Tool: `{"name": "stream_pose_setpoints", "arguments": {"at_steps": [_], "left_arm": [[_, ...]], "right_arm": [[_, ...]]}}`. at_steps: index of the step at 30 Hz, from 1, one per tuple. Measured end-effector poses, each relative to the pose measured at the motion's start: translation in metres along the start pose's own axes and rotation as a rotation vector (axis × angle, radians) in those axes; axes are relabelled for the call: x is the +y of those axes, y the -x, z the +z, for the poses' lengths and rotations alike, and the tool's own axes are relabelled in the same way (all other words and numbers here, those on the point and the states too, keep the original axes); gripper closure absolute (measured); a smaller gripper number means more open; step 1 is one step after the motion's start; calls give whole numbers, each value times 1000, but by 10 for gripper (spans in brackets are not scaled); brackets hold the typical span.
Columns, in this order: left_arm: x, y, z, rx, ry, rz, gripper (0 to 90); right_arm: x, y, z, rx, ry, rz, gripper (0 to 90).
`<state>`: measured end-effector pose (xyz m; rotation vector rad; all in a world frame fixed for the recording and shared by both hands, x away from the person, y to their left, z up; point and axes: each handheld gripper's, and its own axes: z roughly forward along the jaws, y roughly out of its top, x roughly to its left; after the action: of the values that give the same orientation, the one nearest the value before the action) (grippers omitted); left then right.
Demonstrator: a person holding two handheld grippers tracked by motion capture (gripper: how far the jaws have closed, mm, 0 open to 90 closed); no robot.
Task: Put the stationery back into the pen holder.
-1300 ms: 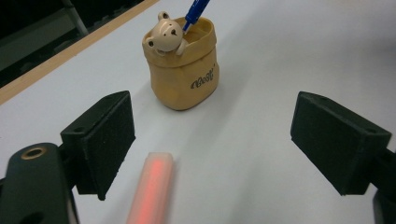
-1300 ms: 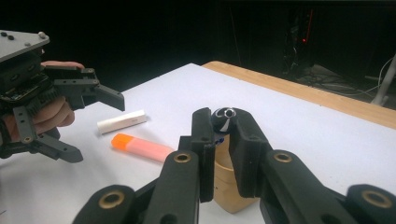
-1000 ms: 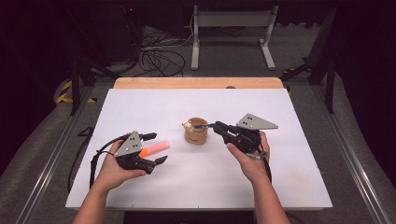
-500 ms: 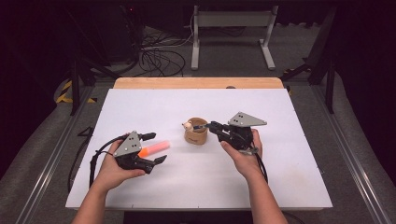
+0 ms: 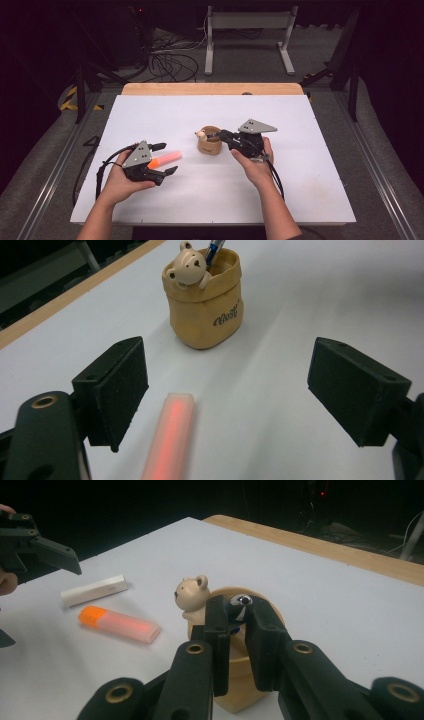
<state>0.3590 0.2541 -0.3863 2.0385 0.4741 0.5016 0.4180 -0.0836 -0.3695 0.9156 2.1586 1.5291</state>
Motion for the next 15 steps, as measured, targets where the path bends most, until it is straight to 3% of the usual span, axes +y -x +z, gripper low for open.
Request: {"name": "stream_pose_setpoints", "arguments": {"at_steps": [15], "left_arm": [[-1,-3,-2,-1,4,-28,187]], "right_arm": [[-8,6,11,19,-9,35,810]]}}
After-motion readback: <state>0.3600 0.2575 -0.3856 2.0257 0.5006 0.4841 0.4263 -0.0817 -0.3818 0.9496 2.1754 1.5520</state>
